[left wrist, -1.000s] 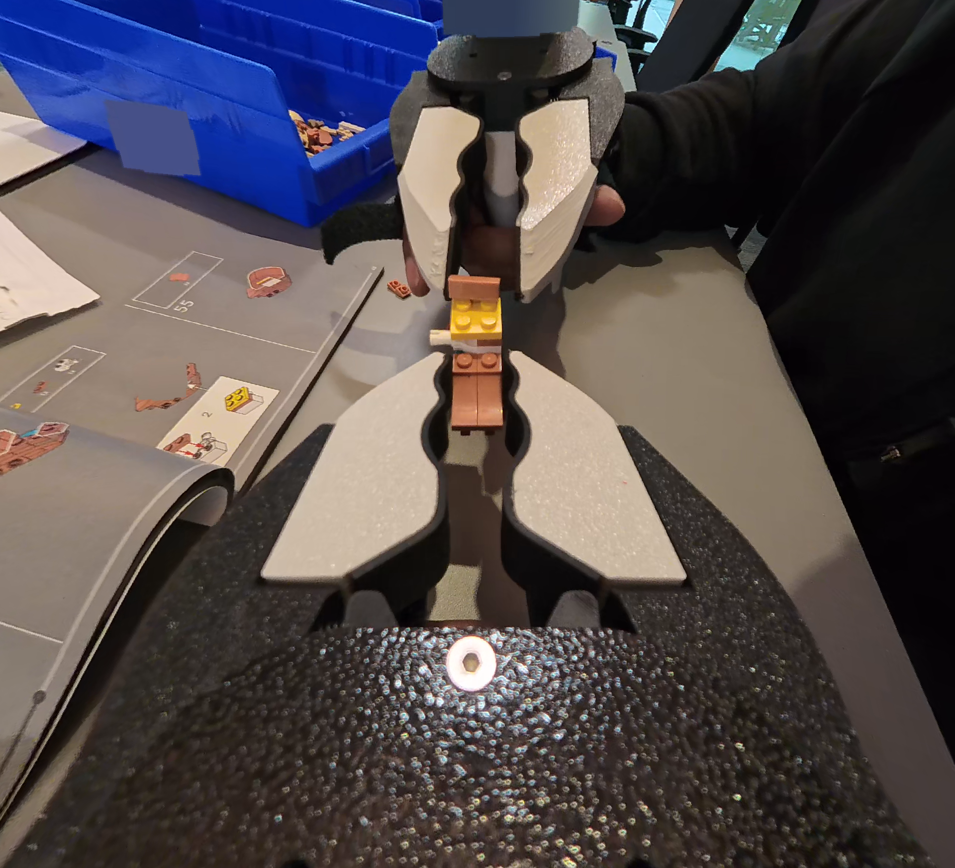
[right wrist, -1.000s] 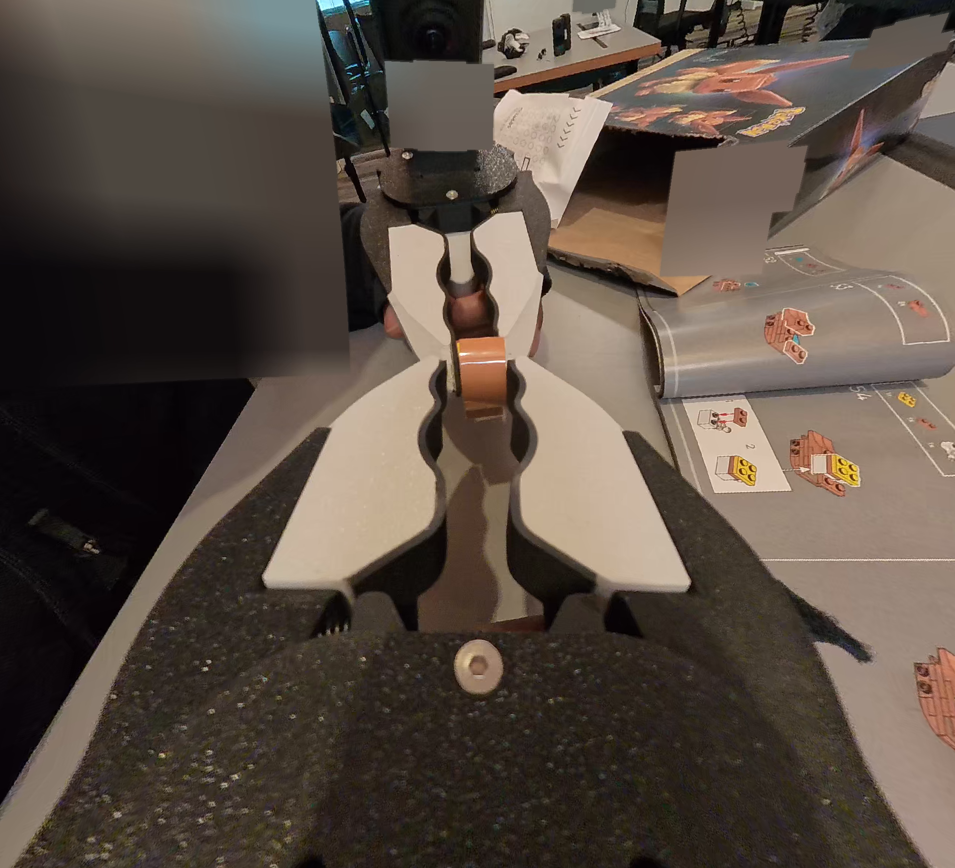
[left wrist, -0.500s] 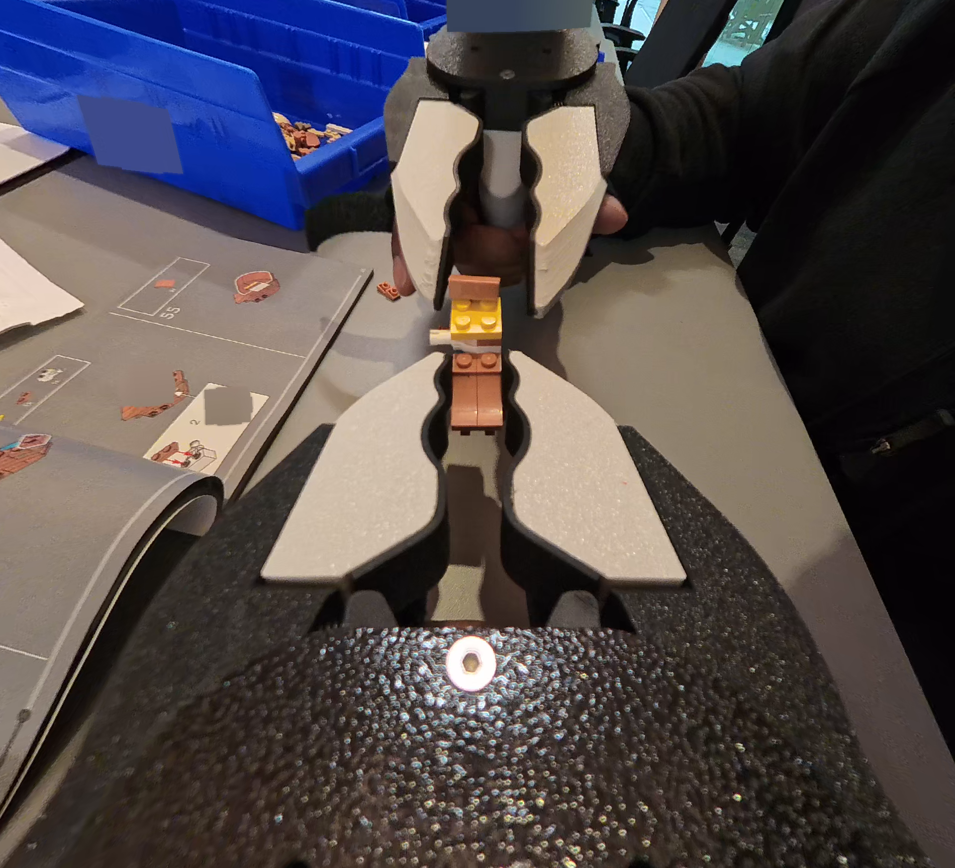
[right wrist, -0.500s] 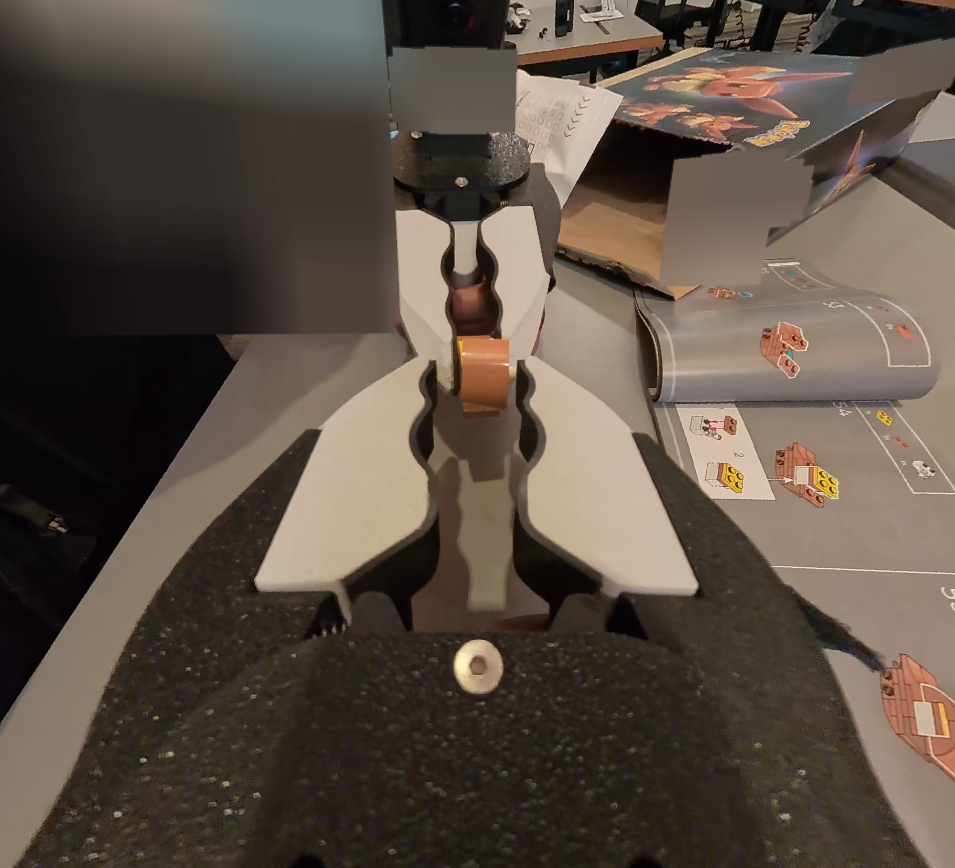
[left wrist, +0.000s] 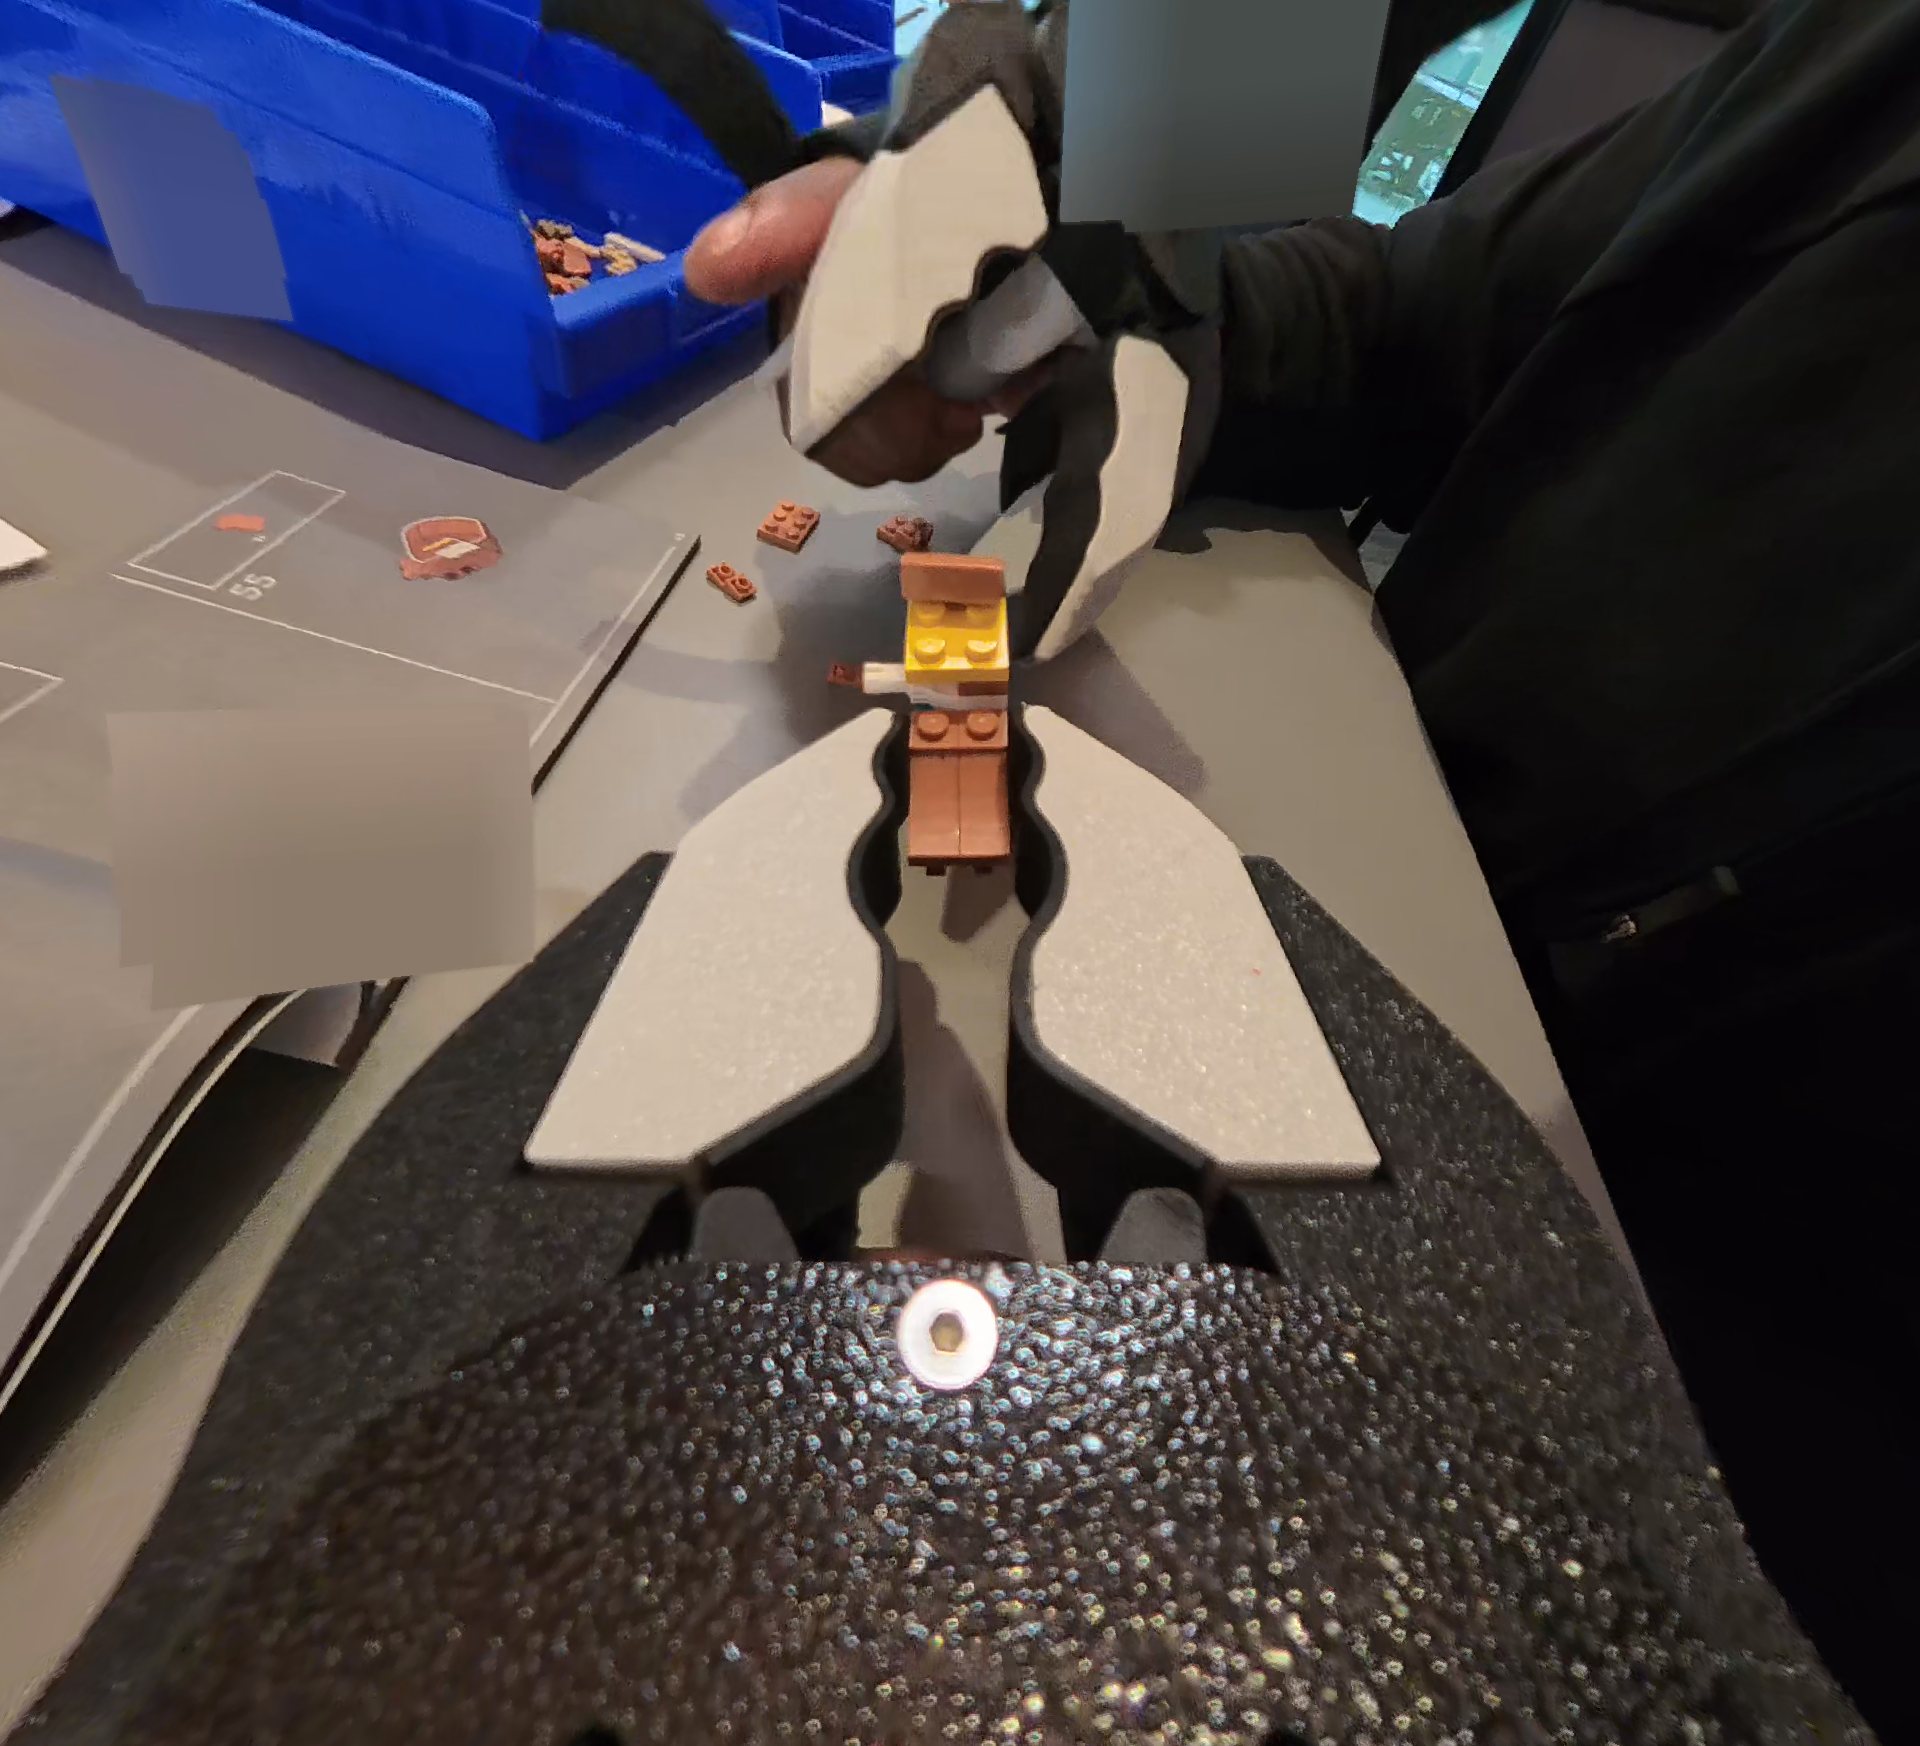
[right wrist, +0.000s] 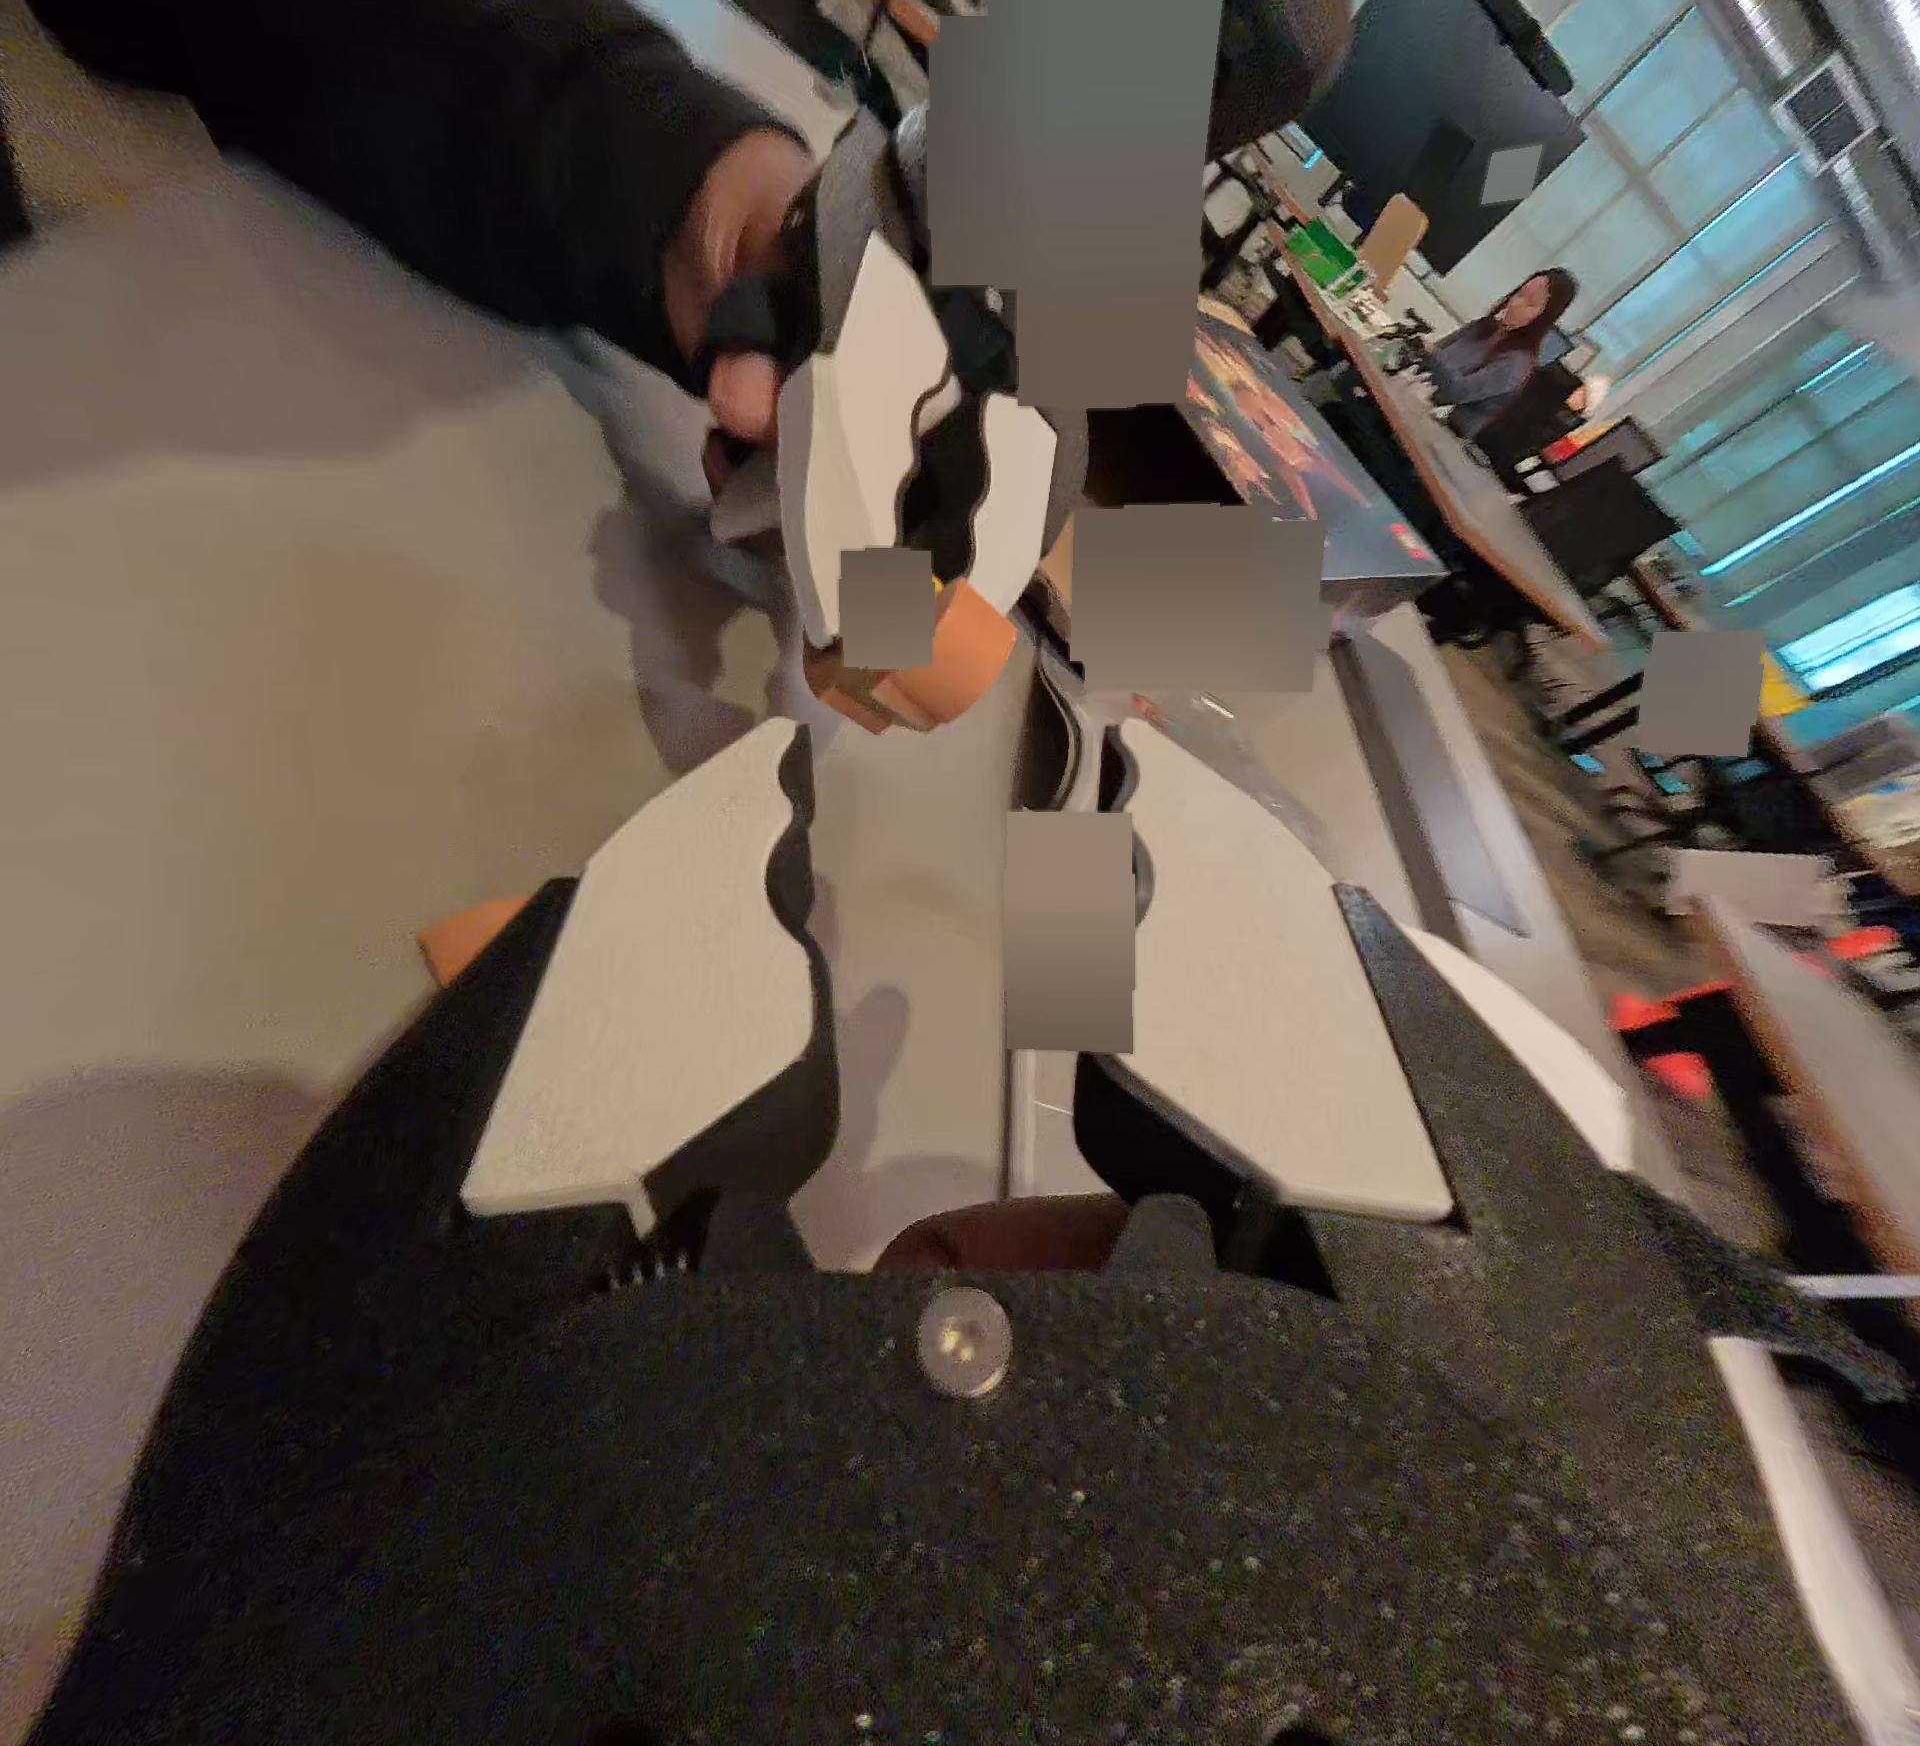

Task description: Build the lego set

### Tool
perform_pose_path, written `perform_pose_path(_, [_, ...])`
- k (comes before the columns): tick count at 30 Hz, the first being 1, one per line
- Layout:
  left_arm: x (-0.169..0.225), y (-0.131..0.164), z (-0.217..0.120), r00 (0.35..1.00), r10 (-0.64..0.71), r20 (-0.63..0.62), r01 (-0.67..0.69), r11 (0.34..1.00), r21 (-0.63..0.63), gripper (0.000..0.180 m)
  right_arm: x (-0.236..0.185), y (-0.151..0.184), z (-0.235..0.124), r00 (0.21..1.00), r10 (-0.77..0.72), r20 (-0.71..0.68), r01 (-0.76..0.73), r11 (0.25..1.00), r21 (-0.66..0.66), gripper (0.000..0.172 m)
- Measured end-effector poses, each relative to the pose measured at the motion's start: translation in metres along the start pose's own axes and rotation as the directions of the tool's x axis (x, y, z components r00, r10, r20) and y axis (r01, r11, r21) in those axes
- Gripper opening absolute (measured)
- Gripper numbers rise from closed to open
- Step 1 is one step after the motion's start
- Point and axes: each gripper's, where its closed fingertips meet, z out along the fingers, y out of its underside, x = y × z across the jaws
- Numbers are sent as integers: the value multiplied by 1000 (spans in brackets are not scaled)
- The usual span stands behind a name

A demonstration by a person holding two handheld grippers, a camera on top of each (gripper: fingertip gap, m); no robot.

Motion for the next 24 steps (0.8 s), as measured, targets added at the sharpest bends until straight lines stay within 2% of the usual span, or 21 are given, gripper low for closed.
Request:
perform_pose_path(5, [0,3,1,999,-48,-25,48,999,-11,17,-6,6,5,954,-296,-57,291,954,-72,54])
perform_pose_path(8, [2,6,3,998,-46,-33,45,999,-26,17,-8,5,6,913,-400,-75,393,915,-93,54])
perform_pose_path(16, [5,8,5,996,-65,-56,64,997,-36,17,-15,-2,11,896,-436,-83,432,900,-59,53])
perform_pose_path(24, [10,10,8,990,-104,-94,101,994,-42,17,-21,2,19,883,-460,-94,455,888,-68,38])
